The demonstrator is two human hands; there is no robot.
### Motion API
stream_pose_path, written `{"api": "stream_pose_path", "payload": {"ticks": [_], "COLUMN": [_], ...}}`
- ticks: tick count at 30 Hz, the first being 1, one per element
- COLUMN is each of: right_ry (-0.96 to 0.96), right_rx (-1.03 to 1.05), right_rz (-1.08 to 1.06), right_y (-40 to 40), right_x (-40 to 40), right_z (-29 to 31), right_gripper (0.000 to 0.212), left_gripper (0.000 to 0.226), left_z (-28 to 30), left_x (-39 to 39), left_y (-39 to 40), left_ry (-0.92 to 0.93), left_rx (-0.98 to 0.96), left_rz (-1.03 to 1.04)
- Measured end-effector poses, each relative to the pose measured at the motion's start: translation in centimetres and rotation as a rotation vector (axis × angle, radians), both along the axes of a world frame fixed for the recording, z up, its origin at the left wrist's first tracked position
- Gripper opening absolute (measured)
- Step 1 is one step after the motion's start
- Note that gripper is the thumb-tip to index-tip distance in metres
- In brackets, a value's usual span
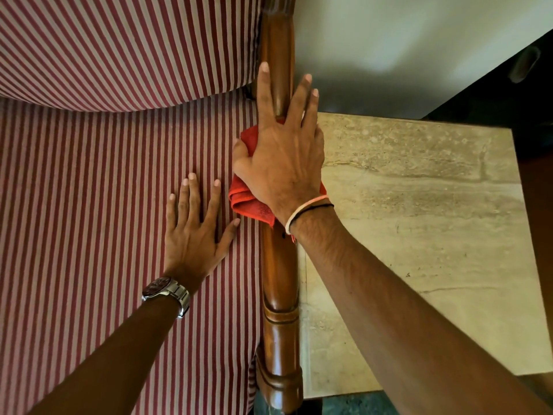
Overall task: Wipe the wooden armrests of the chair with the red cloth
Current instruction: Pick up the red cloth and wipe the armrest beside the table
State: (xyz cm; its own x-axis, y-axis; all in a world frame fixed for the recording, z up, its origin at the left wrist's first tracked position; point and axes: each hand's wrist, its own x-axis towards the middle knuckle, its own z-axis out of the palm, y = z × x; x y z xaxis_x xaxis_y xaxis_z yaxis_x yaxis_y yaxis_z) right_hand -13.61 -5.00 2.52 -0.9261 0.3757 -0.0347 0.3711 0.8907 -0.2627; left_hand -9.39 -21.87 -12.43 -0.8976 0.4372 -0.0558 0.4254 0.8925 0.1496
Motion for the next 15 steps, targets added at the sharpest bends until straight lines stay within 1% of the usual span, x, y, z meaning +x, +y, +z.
{"api": "stream_pose_path", "payload": {"ticks": [7,10,11,15], "right_ry": [-0.010,-0.009,-0.010,-0.020], "right_rx": [-0.045,-0.058,-0.057,-0.045], "right_rz": [0.003,-0.003,-0.001,0.008], "right_y": [-1.4,-2.4,-2.8,-3.9], "right_x": [4.7,7.4,8.4,11.6], "right_z": [-0.1,-0.2,-0.2,-0.3], "right_gripper": [0.091,0.092,0.092,0.094], "left_gripper": [0.087,0.099,0.100,0.089], "left_z": [0.8,0.7,0.7,1.5], "left_x": [2.3,3.4,3.9,5.7], "left_y": [-0.6,-1.0,-1.2,-1.6], "left_ry": [-0.080,-0.097,-0.097,-0.120], "left_rx": [-0.012,-0.058,-0.060,-0.053], "left_rz": [0.002,-0.011,-0.012,-0.015]}}
